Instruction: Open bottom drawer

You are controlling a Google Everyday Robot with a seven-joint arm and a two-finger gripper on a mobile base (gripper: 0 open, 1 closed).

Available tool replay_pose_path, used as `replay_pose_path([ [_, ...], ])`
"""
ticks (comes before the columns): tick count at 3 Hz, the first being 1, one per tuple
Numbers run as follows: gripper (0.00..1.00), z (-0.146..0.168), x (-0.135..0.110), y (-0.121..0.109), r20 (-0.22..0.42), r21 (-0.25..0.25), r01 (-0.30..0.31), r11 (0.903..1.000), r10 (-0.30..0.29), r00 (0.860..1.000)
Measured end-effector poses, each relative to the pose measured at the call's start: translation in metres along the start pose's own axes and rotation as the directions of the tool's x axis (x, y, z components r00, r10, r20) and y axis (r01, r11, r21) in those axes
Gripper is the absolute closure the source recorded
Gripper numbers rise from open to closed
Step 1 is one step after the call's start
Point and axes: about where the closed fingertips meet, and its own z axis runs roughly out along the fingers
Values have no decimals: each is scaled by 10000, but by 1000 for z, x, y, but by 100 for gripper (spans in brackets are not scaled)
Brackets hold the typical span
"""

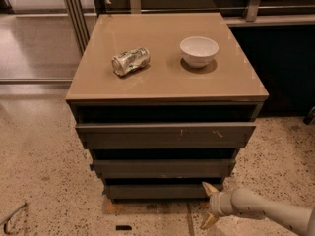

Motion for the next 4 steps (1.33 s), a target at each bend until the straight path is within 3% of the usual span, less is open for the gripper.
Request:
replay_pose_path([
  [3, 0, 60, -13, -34, 243, -396, 302, 9988, -292, 9993],
  [4, 0, 80, -11, -35, -98, -633, 454, 9970, -461, 9989],
])
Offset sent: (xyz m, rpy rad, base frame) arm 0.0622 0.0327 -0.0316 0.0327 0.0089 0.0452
